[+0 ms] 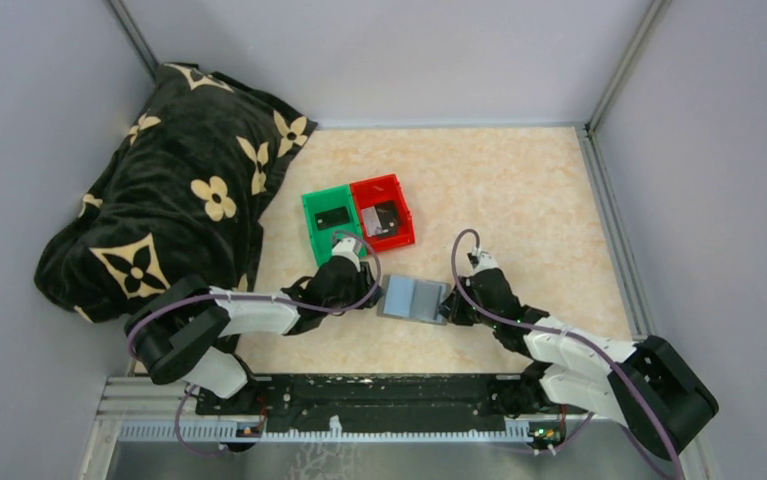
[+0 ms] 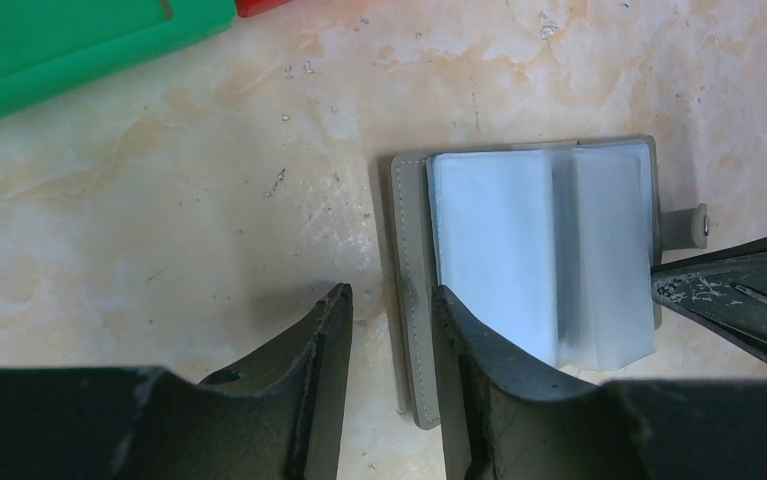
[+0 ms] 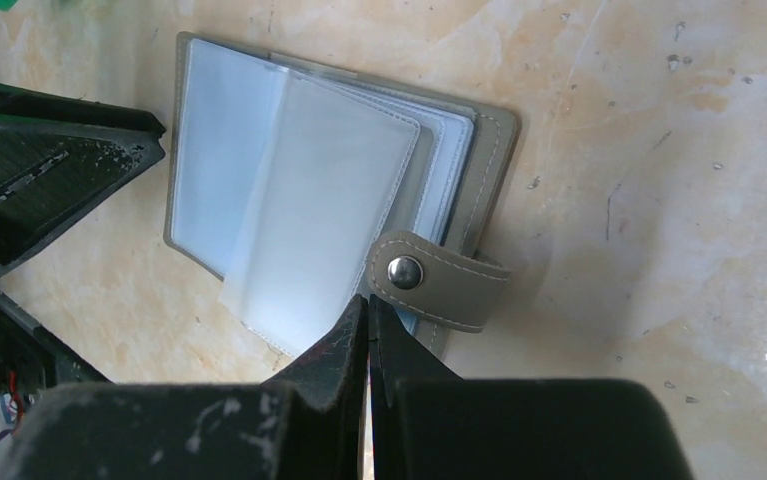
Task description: Take the credit cards out of the card holder
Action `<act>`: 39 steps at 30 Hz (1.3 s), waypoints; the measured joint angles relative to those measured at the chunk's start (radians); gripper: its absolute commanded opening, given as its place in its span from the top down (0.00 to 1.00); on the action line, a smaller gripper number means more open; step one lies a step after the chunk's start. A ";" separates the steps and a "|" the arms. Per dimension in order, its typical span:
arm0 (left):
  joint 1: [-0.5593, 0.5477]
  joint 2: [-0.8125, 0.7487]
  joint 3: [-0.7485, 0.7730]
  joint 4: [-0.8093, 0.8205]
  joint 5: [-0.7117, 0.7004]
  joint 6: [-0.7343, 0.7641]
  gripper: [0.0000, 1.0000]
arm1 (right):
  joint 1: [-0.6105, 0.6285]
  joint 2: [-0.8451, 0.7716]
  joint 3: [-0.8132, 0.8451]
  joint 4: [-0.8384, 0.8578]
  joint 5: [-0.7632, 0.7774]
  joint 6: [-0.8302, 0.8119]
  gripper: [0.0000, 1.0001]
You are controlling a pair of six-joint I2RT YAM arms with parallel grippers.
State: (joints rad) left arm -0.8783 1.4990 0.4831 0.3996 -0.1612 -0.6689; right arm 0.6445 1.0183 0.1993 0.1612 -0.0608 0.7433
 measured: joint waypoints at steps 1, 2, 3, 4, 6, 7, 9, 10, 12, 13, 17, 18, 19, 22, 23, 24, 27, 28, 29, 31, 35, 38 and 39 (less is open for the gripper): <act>0.000 -0.001 -0.003 0.004 -0.002 -0.004 0.58 | 0.000 0.006 0.002 0.003 -0.003 0.000 1.00; 0.000 -0.001 -0.007 0.009 -0.003 -0.008 0.58 | 0.000 0.013 0.006 0.006 -0.006 0.000 1.00; 0.000 -0.001 -0.010 0.015 -0.003 -0.012 0.58 | 0.000 0.021 0.010 0.011 -0.010 0.000 1.00; 0.000 -0.001 -0.013 0.022 -0.003 -0.016 0.58 | 0.000 0.032 0.015 0.016 -0.014 0.000 1.00; 0.000 -0.001 -0.019 0.033 -0.003 -0.021 0.58 | 0.000 0.051 0.027 0.025 -0.019 0.000 1.00; 0.000 0.000 -0.023 0.039 -0.003 -0.024 0.58 | 0.000 0.060 0.034 0.029 -0.021 0.000 1.00; 0.000 0.002 -0.024 0.047 -0.003 -0.028 0.59 | 0.000 0.073 0.048 0.034 -0.026 -0.001 1.00; 0.000 0.005 -0.024 0.051 -0.003 -0.031 0.59 | 0.000 0.077 0.057 0.036 -0.028 -0.001 1.00; 0.000 0.008 -0.024 0.057 -0.002 -0.033 0.59 | 0.000 0.079 0.069 0.043 -0.032 -0.002 1.00; 0.000 0.010 -0.024 0.061 -0.002 -0.034 0.59 | 0.000 0.081 0.075 0.049 -0.035 -0.003 1.00; 0.000 0.014 -0.024 0.069 0.002 -0.038 0.59 | 0.001 0.107 0.089 0.071 -0.043 -0.003 1.00; 0.000 0.014 -0.026 0.071 0.005 -0.038 0.59 | 0.002 0.119 0.092 0.080 -0.043 -0.003 1.00; 0.000 0.014 -0.027 0.072 0.007 -0.040 0.59 | 0.003 0.132 0.097 0.084 -0.045 -0.003 1.00; 0.000 0.007 -0.033 0.073 0.008 -0.047 0.59 | 0.019 0.175 0.115 0.101 -0.047 -0.002 1.00; 0.000 -0.001 -0.040 0.072 0.008 -0.049 0.59 | 0.031 0.190 0.126 0.105 -0.046 -0.002 1.00; 0.000 -0.012 -0.050 0.069 0.008 -0.052 0.59 | 0.042 0.204 0.137 0.110 -0.046 -0.001 1.00; 0.000 -0.044 -0.074 0.060 0.008 -0.053 0.59 | 0.086 0.248 0.177 0.132 -0.046 0.000 1.00; 0.000 -0.053 -0.079 0.054 0.008 -0.053 0.59 | 0.097 0.266 0.192 0.145 -0.046 0.000 1.00; 0.000 -0.061 -0.082 0.047 0.008 -0.053 0.59 | 0.105 0.280 0.204 0.153 -0.046 0.000 1.00; 0.000 -0.073 -0.084 0.031 0.008 -0.053 0.57 | 0.118 0.317 0.228 0.175 -0.046 0.001 1.00; 0.000 -0.120 -0.097 -0.002 0.005 -0.053 0.53 | 0.128 0.371 0.236 0.212 -0.042 0.004 1.00; 0.000 -0.186 -0.110 -0.024 0.005 -0.051 0.53 | 0.128 0.378 0.233 0.215 -0.031 0.011 1.00; 0.000 -0.212 -0.111 -0.028 0.007 -0.048 0.53 | 0.128 0.375 0.233 0.216 -0.027 0.012 1.00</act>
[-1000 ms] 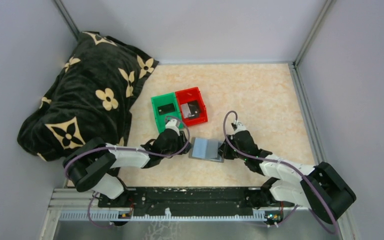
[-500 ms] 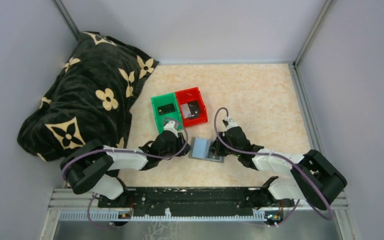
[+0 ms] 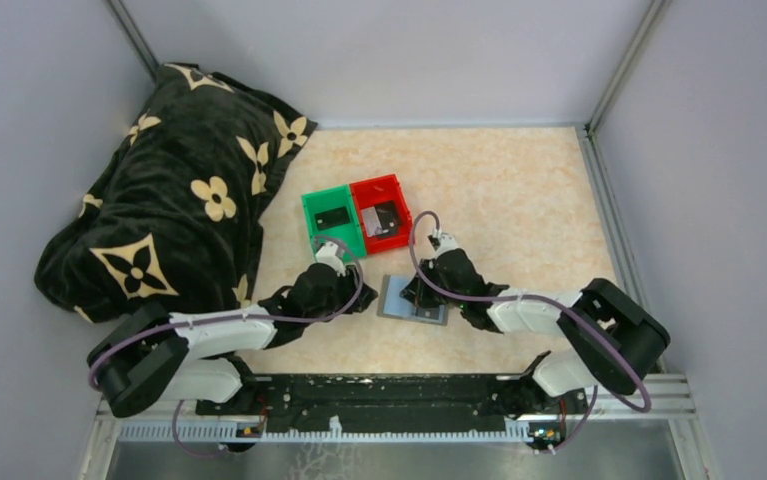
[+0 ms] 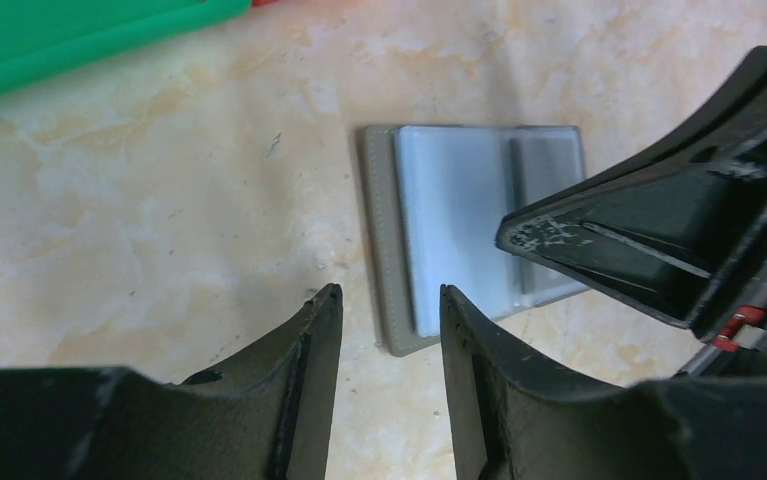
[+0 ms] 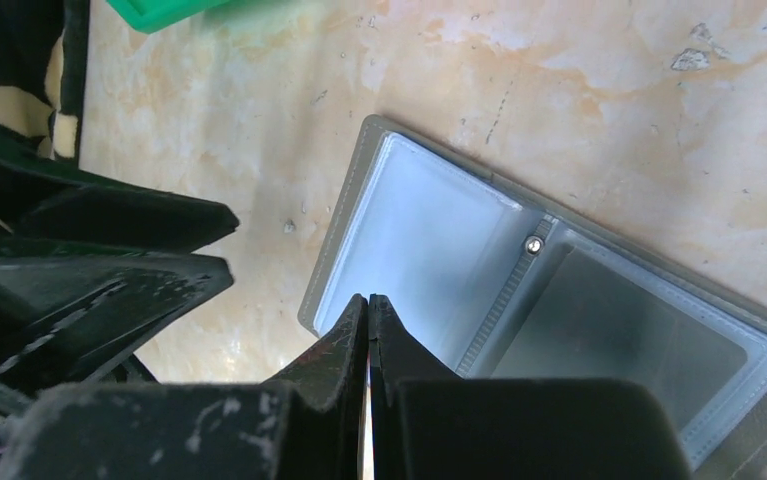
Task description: Take the credit cards out of the card holder
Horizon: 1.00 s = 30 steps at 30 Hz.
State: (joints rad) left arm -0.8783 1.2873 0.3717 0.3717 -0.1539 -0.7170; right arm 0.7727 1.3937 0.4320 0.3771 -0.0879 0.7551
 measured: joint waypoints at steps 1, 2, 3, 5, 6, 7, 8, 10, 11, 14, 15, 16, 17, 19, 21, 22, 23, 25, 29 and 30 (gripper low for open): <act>0.000 -0.017 0.000 0.001 0.002 0.004 0.54 | 0.000 -0.006 0.000 -0.004 0.004 0.000 1.00; 0.000 -0.029 0.000 0.002 0.006 0.008 0.54 | 0.000 -0.016 0.000 -0.010 0.008 0.000 1.00; 0.000 -0.039 0.001 0.005 0.014 0.014 0.54 | 0.000 -0.035 0.000 -0.021 0.014 0.000 1.00; 0.000 -0.037 0.008 0.018 0.036 0.029 0.56 | 0.000 -0.087 0.000 -0.044 0.024 -0.002 1.00; -0.001 -0.028 0.012 0.024 0.046 0.034 0.58 | 0.000 -0.115 0.000 -0.057 0.033 -0.003 1.00; -0.002 -0.014 0.020 0.031 0.056 0.040 0.62 | 0.000 -0.149 0.000 -0.077 0.044 -0.004 0.96; -0.005 0.010 0.034 0.037 0.067 0.046 0.66 | 0.000 -0.172 0.000 -0.092 0.052 -0.004 0.91; -0.015 0.069 0.069 0.053 0.081 0.058 0.80 | 0.000 -0.221 -0.013 -0.114 0.075 -0.006 0.78; -0.022 0.101 0.089 0.063 0.088 0.062 0.86 | 0.000 -0.245 -0.028 -0.124 0.087 -0.008 0.73; -0.033 0.180 0.132 0.101 0.110 0.065 1.00 | 0.000 -0.290 -0.081 -0.166 0.108 -0.004 0.65; -0.036 0.202 0.141 0.111 0.115 0.065 1.00 | 0.000 -0.303 -0.102 -0.184 0.115 -0.003 0.64; -0.036 0.234 0.150 0.127 0.122 0.065 1.00 | 0.000 -0.320 -0.126 -0.207 0.122 0.000 0.64; -0.036 0.242 0.151 0.129 0.124 0.065 1.00 | 0.000 -0.333 -0.140 -0.226 0.128 0.001 0.64; -0.036 0.267 0.152 0.138 0.128 0.064 1.00 | 0.000 -0.367 -0.167 -0.269 0.142 0.006 0.64; -0.036 0.285 0.152 0.143 0.129 0.064 1.00 | 0.000 -0.404 -0.182 -0.305 0.156 0.008 0.64; -0.036 0.292 0.152 0.144 0.129 0.064 1.00 | 0.000 -0.422 -0.185 -0.321 0.165 0.008 0.64; -0.036 0.295 0.152 0.144 0.129 0.064 1.00 | -0.001 -0.435 -0.186 -0.330 0.172 0.008 0.64; -0.036 0.297 0.152 0.145 0.129 0.064 1.00 | -0.001 -0.456 -0.190 -0.342 0.181 0.008 0.64; -0.036 0.299 0.152 0.146 0.129 0.061 1.00 | -0.002 -0.458 -0.192 -0.345 0.186 0.008 0.64; -0.036 0.301 0.152 0.146 0.129 0.060 1.00 | -0.002 -0.455 -0.193 -0.343 0.185 0.008 0.64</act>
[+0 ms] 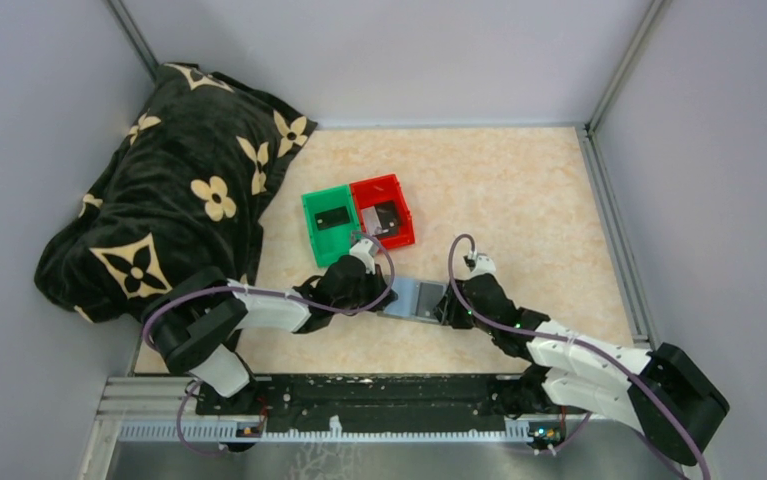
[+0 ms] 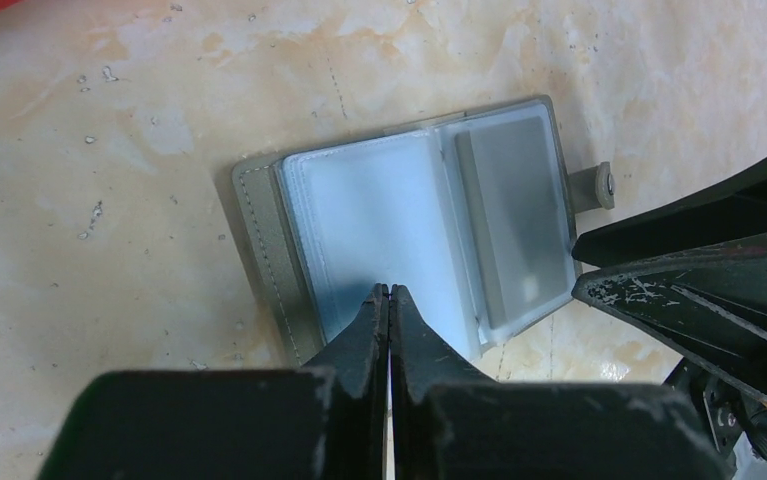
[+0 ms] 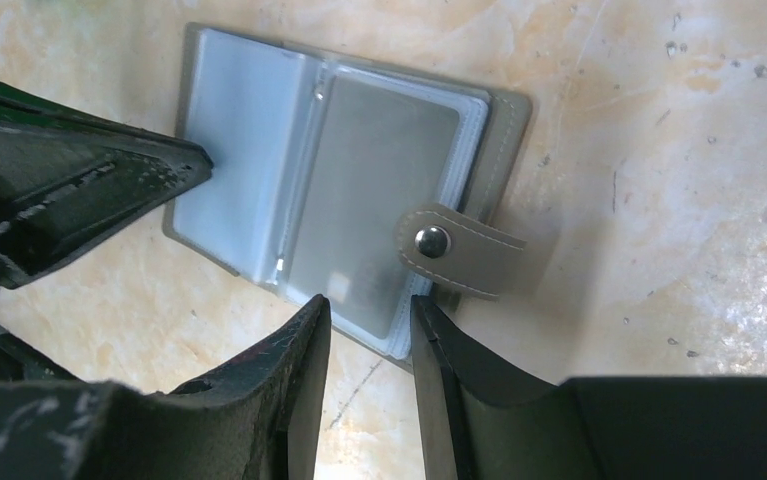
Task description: Take the credit cards out of the card holder
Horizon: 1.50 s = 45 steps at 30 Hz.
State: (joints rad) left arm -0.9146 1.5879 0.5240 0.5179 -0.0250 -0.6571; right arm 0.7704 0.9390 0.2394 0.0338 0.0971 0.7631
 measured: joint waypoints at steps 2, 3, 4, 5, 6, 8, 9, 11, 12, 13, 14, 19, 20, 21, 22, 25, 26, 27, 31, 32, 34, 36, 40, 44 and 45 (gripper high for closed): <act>0.000 0.001 0.000 0.000 0.000 -0.001 1.00 | 0.000 0.012 -0.005 0.005 -0.001 0.000 0.64; 0.000 0.002 0.000 0.000 0.000 -0.001 1.00 | 0.000 0.024 -0.008 0.011 -0.001 0.001 0.64; 0.000 0.002 0.000 0.000 0.000 -0.001 1.00 | 0.000 0.033 -0.011 0.022 -0.002 0.002 0.64; 0.000 0.002 0.000 0.000 0.000 -0.001 1.00 | -0.001 0.039 -0.011 0.032 -0.003 0.005 0.64; 0.000 0.002 0.000 0.000 0.000 -0.001 1.00 | -0.001 0.050 -0.011 0.048 -0.007 0.007 0.64; 0.000 0.002 -0.001 0.000 0.000 -0.001 1.00 | -0.001 0.065 -0.011 0.069 -0.013 0.008 0.65; 0.000 0.002 -0.001 0.000 0.000 -0.001 1.00 | -0.001 0.072 -0.011 0.079 -0.015 0.009 0.65; 0.000 0.002 -0.001 0.000 0.000 -0.001 1.00 | -0.001 0.083 -0.011 0.094 -0.020 0.009 0.67; 0.000 0.003 -0.002 0.000 0.000 -0.001 1.00 | -0.001 0.087 -0.011 0.099 -0.021 0.011 0.71; 0.000 0.005 -0.003 0.002 0.000 -0.002 1.00 | -0.001 0.088 -0.011 0.100 -0.022 0.011 0.76; 0.000 0.008 -0.003 0.005 0.000 -0.002 1.00 | -0.001 0.089 -0.011 0.100 -0.023 0.012 0.81; 0.000 0.025 -0.006 0.028 0.001 -0.005 1.00 | -0.001 0.091 -0.010 0.092 -0.034 0.014 0.84; 0.000 0.027 -0.006 0.032 0.002 -0.006 1.00 | -0.001 0.091 -0.010 0.092 -0.035 0.014 0.87; 0.000 0.030 -0.006 0.036 0.002 -0.006 1.00 | -0.001 0.091 -0.010 0.092 -0.037 0.014 0.93; 0.000 0.032 -0.006 0.040 0.003 -0.008 1.00 | -0.001 0.090 -0.010 0.091 -0.038 0.014 0.96; 0.000 0.038 -0.006 0.049 0.005 -0.009 1.00 | -0.001 0.090 -0.010 0.089 -0.039 0.013 1.00; 0.000 0.040 -0.006 0.052 0.006 -0.010 1.00 | -0.001 0.090 -0.010 0.088 -0.039 0.013 1.00; 0.000 0.042 -0.006 0.055 0.007 -0.011 1.00 | -0.001 0.090 -0.010 0.087 -0.039 0.013 1.00; 0.000 0.048 -0.006 0.065 0.010 -0.015 1.00 | -0.001 0.090 -0.009 0.085 -0.042 0.011 1.00; 0.000 0.049 -0.006 0.066 0.010 -0.016 1.00 | -0.001 0.090 -0.009 0.085 -0.042 0.009 1.00; 0.000 0.051 -0.006 0.070 0.011 -0.019 1.00 | -0.001 0.090 -0.008 0.085 -0.043 0.006 1.00; 0.000 0.055 -0.006 0.076 0.012 -0.023 1.00 | -0.001 0.091 -0.005 0.085 -0.047 0.005 1.00; 0.000 0.061 -0.006 0.087 0.016 -0.024 1.00 | -0.001 0.115 0.019 0.094 -0.050 0.001 0.76; 0.000 0.061 -0.008 0.089 0.018 -0.024 1.00 | -0.001 0.144 0.024 0.114 -0.061 -0.002 0.68; 0.000 0.061 -0.009 0.091 0.018 -0.025 1.00 | -0.001 0.150 0.024 0.122 -0.065 -0.002 0.68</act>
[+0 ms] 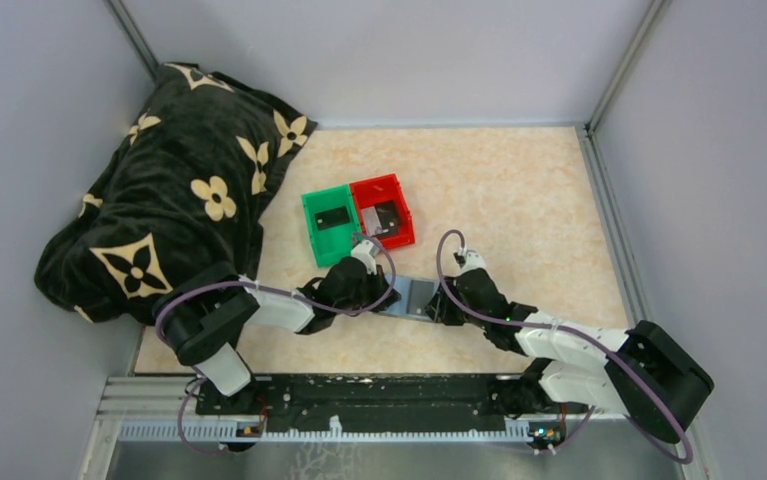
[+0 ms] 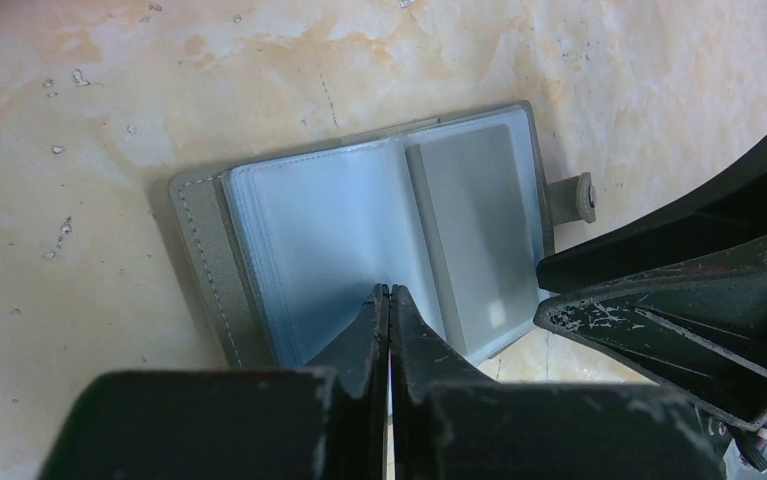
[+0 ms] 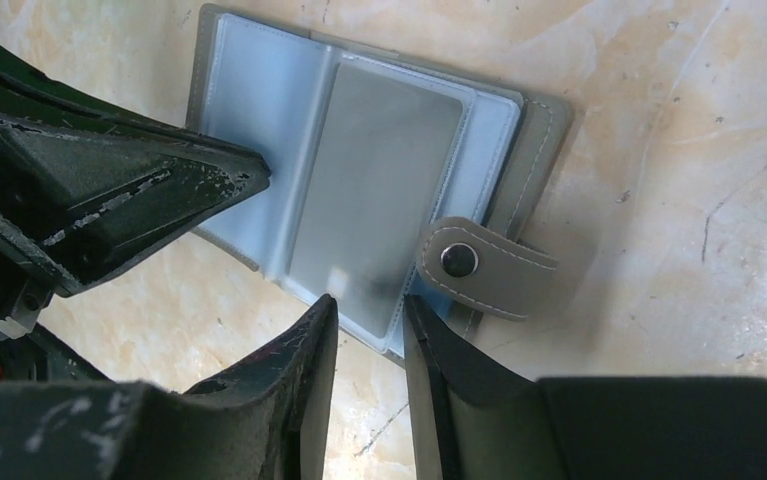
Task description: Take the credit cards out of the card holder
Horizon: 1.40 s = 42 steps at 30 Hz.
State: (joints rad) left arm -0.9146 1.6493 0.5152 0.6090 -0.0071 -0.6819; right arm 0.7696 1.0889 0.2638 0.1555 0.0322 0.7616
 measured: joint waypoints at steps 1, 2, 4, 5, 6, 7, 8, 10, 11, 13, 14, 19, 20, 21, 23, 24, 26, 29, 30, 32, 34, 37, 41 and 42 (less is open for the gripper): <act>0.000 0.000 -0.002 0.002 0.000 -0.001 1.00 | 0.000 0.003 0.000 0.006 -0.002 0.000 0.68; 0.000 0.000 -0.003 0.005 0.000 -0.002 1.00 | 0.000 0.005 0.000 0.012 -0.004 0.000 0.68; 0.000 0.000 -0.003 0.005 0.000 -0.002 1.00 | 0.000 0.012 0.000 0.023 -0.008 0.000 0.68; 0.000 0.000 -0.003 0.005 0.000 -0.002 1.00 | 0.000 0.014 0.000 0.026 -0.010 0.000 0.68; 0.000 0.000 -0.003 0.006 0.000 -0.002 1.00 | 0.000 0.014 0.000 0.028 -0.011 0.000 0.68; 0.000 0.000 -0.003 0.006 0.000 -0.002 1.00 | 0.000 0.014 0.000 0.030 -0.012 0.000 0.68; 0.000 0.000 -0.003 0.006 0.000 -0.002 1.00 | 0.000 0.014 0.000 0.032 -0.013 0.000 0.68; 0.000 0.002 -0.003 0.008 0.000 -0.002 1.00 | 0.000 0.014 0.000 0.034 -0.016 0.000 0.68; 0.000 0.002 -0.003 0.009 0.000 -0.002 1.00 | 0.000 0.013 0.000 0.036 -0.018 0.000 0.68; 0.000 0.002 -0.003 0.009 0.000 -0.002 1.00 | 0.000 0.010 0.000 0.040 -0.026 0.001 0.68; 0.000 0.002 -0.003 0.010 0.000 -0.002 1.00 | 0.000 0.007 0.001 0.041 -0.030 0.001 0.68; 0.000 0.007 -0.003 0.016 0.000 -0.002 1.00 | 0.000 0.002 0.023 0.046 -0.046 0.000 0.69; 0.000 0.009 -0.003 0.018 0.000 -0.002 1.00 | 0.000 0.002 0.029 0.048 -0.050 0.001 0.69; 0.000 0.011 -0.003 0.021 0.001 -0.003 1.00 | 0.000 0.002 0.035 0.053 -0.056 0.000 0.69; 0.000 0.014 -0.003 0.024 0.002 -0.003 1.00 | 0.000 0.002 0.045 0.062 -0.065 0.001 0.69; 0.000 0.015 -0.003 0.027 0.002 -0.003 1.00 | 0.000 0.002 0.049 0.069 -0.069 0.000 0.69; 0.000 0.019 -0.003 0.033 0.006 -0.003 1.00 | 0.000 0.003 0.053 0.084 -0.076 0.000 0.69; 0.000 0.023 -0.003 0.040 0.009 -0.004 1.00 | 0.000 0.016 0.054 0.104 -0.085 0.000 0.69; 0.000 0.023 -0.003 0.040 0.009 -0.004 1.00 | 0.000 0.024 0.055 0.109 -0.088 0.000 0.69; 0.000 0.023 -0.003 0.040 0.009 -0.004 1.00 | 0.000 0.045 0.061 0.119 -0.096 0.000 0.69; 0.000 0.023 -0.003 0.040 0.009 -0.005 1.00 | 0.000 0.067 0.071 0.131 -0.103 0.000 0.69; 0.000 0.023 -0.003 0.040 0.009 -0.005 1.00 | 0.000 0.090 0.088 0.149 -0.112 0.000 0.69; 0.000 0.023 -0.003 0.040 0.009 -0.005 1.00 | 0.000 0.117 0.117 0.163 -0.118 -0.002 0.69; 0.000 0.023 -0.003 0.040 0.009 -0.005 1.00 | 0.001 0.124 0.122 0.167 -0.121 -0.002 0.68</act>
State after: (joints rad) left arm -0.9142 1.6722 0.5117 0.6495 0.0021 -0.6872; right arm 0.7704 1.2133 0.3862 0.3225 -0.0883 0.7601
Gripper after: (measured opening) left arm 0.005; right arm 0.314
